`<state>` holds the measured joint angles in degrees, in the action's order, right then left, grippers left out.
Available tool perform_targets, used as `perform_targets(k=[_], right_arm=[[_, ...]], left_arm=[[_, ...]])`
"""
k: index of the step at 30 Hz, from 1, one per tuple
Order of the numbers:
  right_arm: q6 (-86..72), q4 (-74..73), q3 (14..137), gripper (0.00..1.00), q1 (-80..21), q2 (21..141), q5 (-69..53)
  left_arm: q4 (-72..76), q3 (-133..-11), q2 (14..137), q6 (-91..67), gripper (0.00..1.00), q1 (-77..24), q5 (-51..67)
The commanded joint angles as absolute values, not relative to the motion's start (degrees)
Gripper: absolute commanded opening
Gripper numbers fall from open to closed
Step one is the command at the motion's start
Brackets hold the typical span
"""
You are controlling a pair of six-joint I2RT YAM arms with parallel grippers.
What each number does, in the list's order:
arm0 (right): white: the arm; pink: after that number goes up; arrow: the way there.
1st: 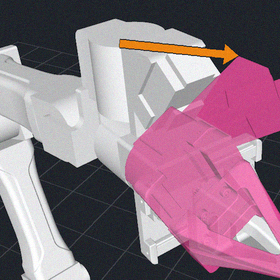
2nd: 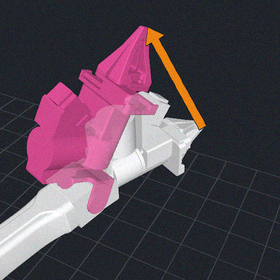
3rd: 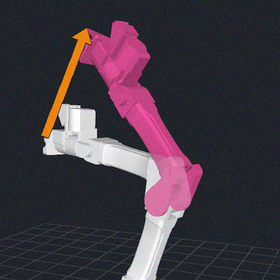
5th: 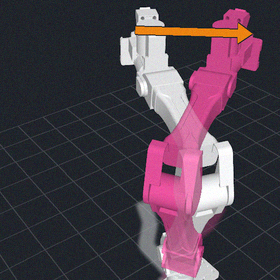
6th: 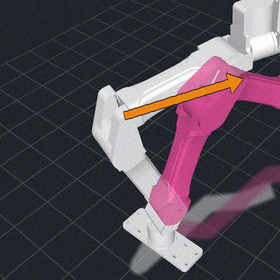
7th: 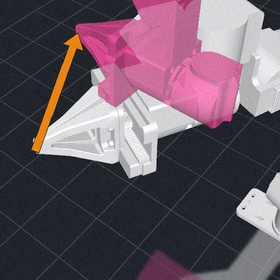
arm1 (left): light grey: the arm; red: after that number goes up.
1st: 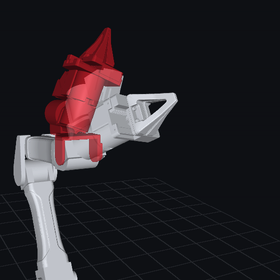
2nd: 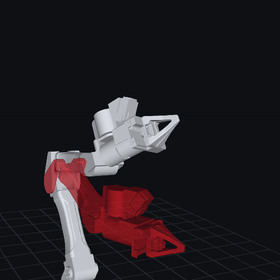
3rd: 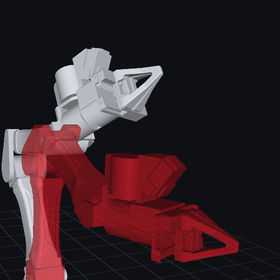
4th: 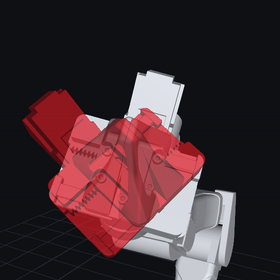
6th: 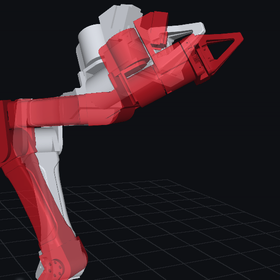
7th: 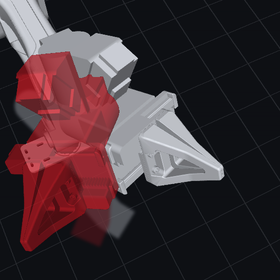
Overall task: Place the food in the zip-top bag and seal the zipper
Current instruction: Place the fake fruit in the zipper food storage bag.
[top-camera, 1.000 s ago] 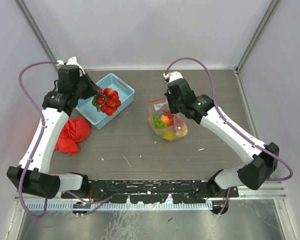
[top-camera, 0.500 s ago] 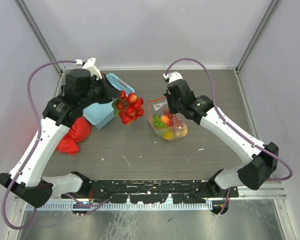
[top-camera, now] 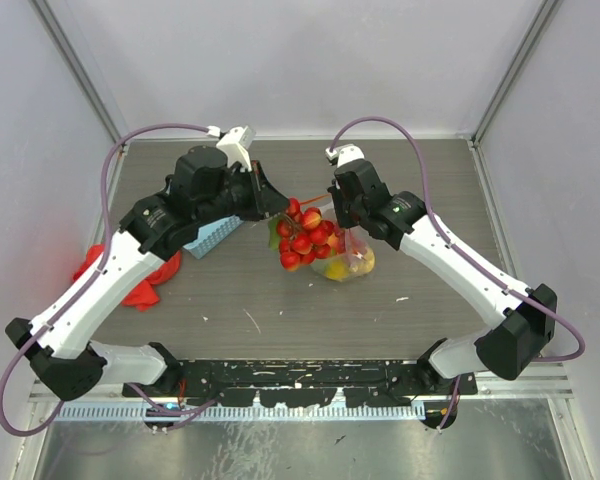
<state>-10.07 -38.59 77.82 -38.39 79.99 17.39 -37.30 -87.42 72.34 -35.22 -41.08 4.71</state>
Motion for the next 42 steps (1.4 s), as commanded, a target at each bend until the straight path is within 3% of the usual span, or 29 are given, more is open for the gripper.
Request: perform_targets(k=[1, 27, 42], right_arm=[[-10.8, -35.5, 77.8, 0.01, -38.2, 77.5, 17.0], [-11.3, -33.9, 76.6, 0.01, -38.2, 76.4, 13.0], [-12.2, -32.7, 76.1, 0.01, -38.1, 76.2, 9.0]], left_arm=[[-30.2, -89.9, 72.3, -36.9, 0.00, -42.4, 3.5], [-32.2, -91.9, 82.4, -32.9, 0.00, -48.2, -11.5], [-29.7, -94.0, 87.3, -32.8, 0.00, -53.9, -12.2]])
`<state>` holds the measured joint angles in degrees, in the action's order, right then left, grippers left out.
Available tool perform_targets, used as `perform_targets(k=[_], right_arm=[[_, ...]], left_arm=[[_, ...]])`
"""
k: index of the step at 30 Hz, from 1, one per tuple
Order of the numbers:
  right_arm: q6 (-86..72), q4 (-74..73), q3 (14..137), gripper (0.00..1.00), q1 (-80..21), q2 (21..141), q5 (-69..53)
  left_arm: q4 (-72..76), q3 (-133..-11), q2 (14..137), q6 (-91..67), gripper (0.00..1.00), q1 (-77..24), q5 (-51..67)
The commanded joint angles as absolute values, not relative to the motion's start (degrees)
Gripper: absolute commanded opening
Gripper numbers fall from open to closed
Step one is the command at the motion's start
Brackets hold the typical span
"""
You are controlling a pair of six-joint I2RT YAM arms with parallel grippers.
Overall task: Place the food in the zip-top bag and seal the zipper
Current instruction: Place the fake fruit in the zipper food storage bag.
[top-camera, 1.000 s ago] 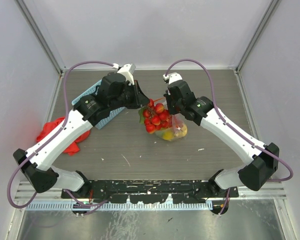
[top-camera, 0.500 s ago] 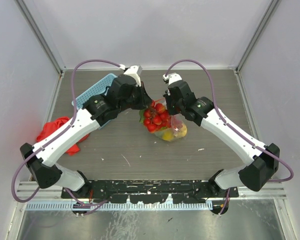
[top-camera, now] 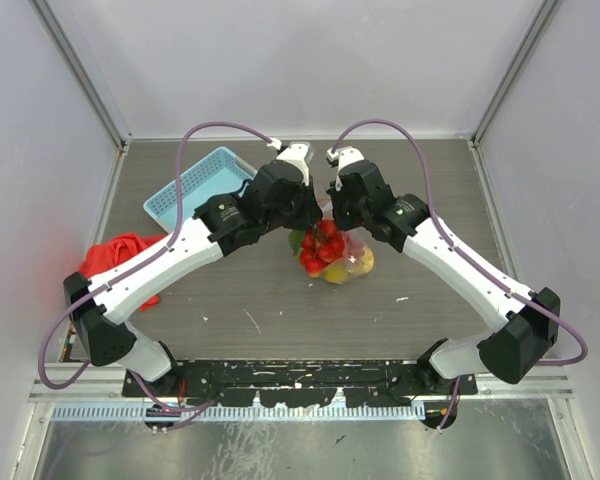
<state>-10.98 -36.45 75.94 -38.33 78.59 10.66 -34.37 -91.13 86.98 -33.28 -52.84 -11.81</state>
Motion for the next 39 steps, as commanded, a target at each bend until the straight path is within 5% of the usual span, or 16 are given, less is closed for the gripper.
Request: perform_targets(k=[1, 23, 39], right_arm=[[-12.1, -32.6, 76.1, 0.00, -38.2, 76.2, 8.9], [-12.0, -32.0, 74.7, 0.01, -38.2, 73.9, 8.7], [-12.6, -29.7, 74.2, 0.01, -38.2, 74.3, 6.6]], left_arm=[[-29.7, -93.8, 87.6, -32.7, 0.00, -53.9, -12.7], [-31.1, -91.9, 93.5, -31.7, 0.00, -53.5, -22.5], [-22.5, -88.0, 90.2, -16.3, 0.00, -54.9, -37.6]])
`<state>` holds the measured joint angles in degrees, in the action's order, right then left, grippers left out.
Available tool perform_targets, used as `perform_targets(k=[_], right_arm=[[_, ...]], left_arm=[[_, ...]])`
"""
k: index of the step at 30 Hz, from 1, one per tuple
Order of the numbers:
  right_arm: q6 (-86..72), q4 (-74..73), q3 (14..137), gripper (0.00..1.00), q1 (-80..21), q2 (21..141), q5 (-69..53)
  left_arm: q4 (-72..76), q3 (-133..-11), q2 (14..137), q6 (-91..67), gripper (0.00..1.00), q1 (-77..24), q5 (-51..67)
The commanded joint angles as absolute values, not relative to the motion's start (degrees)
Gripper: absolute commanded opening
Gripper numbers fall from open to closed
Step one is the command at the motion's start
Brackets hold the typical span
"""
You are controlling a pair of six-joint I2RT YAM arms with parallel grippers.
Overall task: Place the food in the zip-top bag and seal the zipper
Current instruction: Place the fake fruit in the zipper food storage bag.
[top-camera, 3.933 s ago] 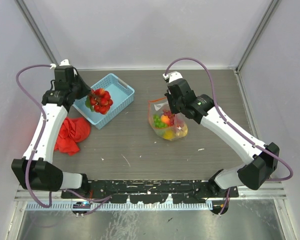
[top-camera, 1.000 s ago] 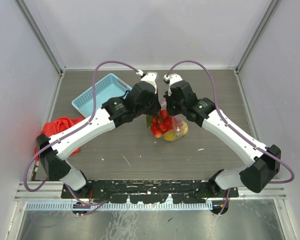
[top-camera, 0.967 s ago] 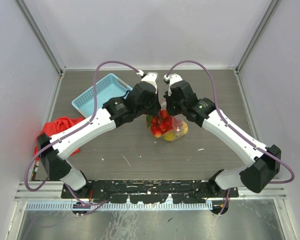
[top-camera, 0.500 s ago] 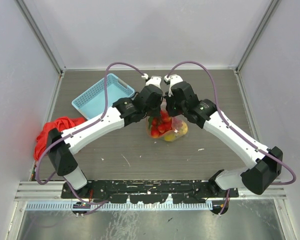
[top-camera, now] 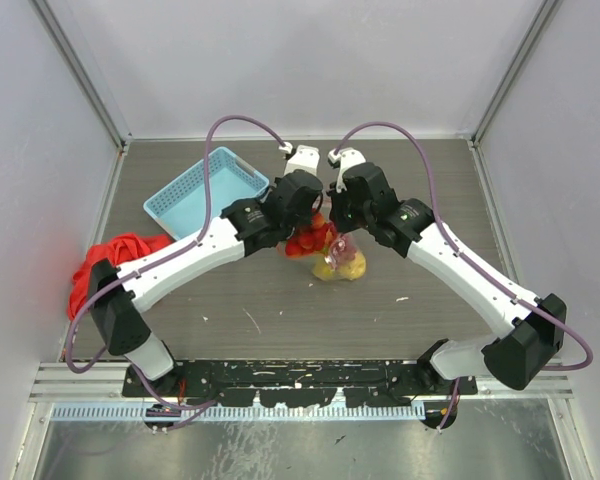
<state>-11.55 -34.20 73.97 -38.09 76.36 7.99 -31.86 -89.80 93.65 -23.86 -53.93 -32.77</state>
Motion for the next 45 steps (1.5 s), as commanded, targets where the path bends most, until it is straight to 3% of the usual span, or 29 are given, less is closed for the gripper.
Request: perform_targets(k=[1, 9, 17, 19, 21, 28, 36, 45], right_arm=[[-12.6, -29.4, 74.1, 0.01, -38.2, 74.4, 6.5], [-13.5, -26.4, 71.6, 0.01, -36.9, 74.3, 5.4], [-14.6, -24.2, 69.7, 0.01, -33.9, 74.1, 0.5], [-14.7, -24.0, 69.5, 0.01, -33.5, 74.2, -0.1], [-14.7, -23.8, 69.4, 0.01, -33.3, 74.1, -0.5], [-14.0, -23.8, 68.8, 0.01, -32.8, 73.6, -0.8], [-14.0, -23.8, 68.7, 0.01, -32.7, 73.5, -1.1], [-13.9, -23.8, 68.8, 0.01, -32.6, 73.6, -1.1]], left_arm=[[-20.7, -86.8, 90.1, -15.1, 0.00, -55.2, -37.2], [-10.9, -75.2, 87.4, -14.8, 0.02, -56.6, -28.0], [-9.8, -71.1, 83.5, -20.6, 0.22, -57.2, -16.8], [-11.1, -71.3, 83.1, -21.8, 0.31, -57.2, -15.7], [-13.3, -71.8, 82.4, -22.7, 0.40, -57.2, -16.5], [-20.1, -73.1, 76.7, -24.7, 0.57, -56.7, -23.1], [-29.3, -71.8, 74.9, -32.9, 0.60, -51.5, -19.5], [-28.7, -67.2, 76.3, -38.6, 0.49, -50.8, -12.1]])
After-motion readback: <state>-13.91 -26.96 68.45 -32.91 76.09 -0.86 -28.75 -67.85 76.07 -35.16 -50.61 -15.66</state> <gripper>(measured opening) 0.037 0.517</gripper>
